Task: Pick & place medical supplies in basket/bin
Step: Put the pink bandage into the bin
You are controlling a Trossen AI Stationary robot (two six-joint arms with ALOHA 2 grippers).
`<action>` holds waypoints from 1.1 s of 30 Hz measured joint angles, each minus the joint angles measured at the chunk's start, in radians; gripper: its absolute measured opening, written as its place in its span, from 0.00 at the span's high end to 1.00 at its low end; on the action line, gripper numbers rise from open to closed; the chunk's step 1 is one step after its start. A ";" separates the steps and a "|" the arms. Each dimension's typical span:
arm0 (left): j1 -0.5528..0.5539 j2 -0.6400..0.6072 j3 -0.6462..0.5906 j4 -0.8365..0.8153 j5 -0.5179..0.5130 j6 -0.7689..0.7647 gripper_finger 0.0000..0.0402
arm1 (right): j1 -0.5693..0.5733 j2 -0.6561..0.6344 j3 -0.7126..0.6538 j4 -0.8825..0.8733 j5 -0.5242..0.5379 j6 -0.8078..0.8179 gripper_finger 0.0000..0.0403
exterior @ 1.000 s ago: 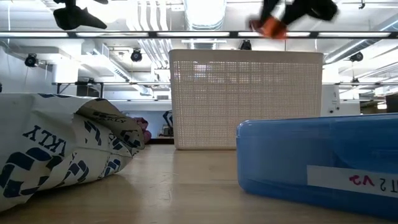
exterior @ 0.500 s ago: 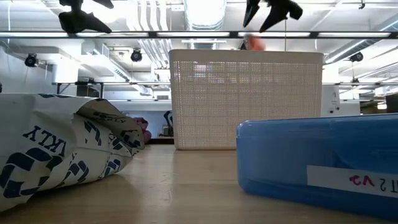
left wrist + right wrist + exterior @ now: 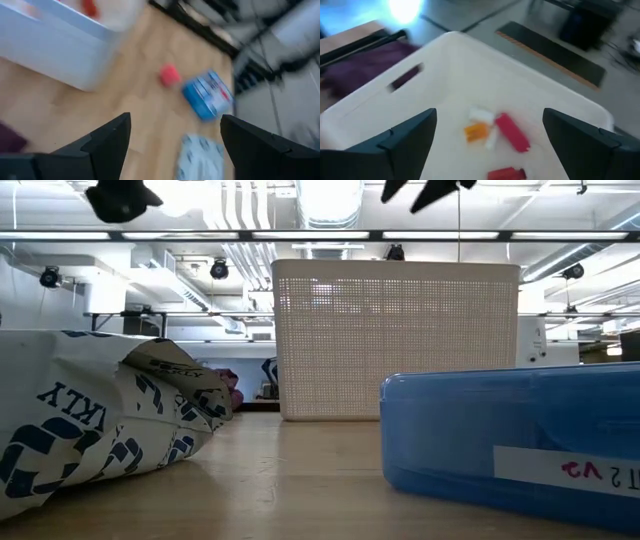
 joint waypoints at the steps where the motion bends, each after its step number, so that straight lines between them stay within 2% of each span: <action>1: -0.039 0.007 0.000 -0.012 0.007 0.001 0.31 | 0.031 0.000 -0.001 0.000 -0.001 -0.002 0.13; 5: -0.177 0.045 0.000 -0.096 0.014 0.002 0.36 | 0.142 0.009 -0.005 -0.030 -0.005 0.104 0.15; 9: -0.253 0.112 -0.001 -0.167 0.011 -0.004 0.41 | 0.223 0.016 -0.017 -0.125 -0.014 0.405 0.17; 13: -0.266 0.186 -0.001 -0.182 0.011 -0.013 0.43 | 0.285 0.037 -0.038 -0.251 -0.120 0.770 0.18; 18: -0.269 0.268 -0.002 -0.182 0.010 0.025 0.45 | 0.403 0.124 -0.071 -0.245 -0.170 0.935 0.18; 24: -0.297 0.264 0.001 -0.189 0.011 0.010 0.45 | 0.440 0.260 -0.071 -0.272 -0.358 1.354 0.18; 30: -0.334 0.215 0.001 -0.189 -0.093 -0.077 0.45 | 0.442 0.381 -0.073 -0.235 -0.506 1.455 0.18; 33: -0.355 0.188 0.001 -0.185 -0.141 -0.109 0.45 | 0.432 0.420 -0.080 -0.144 -0.529 1.467 0.18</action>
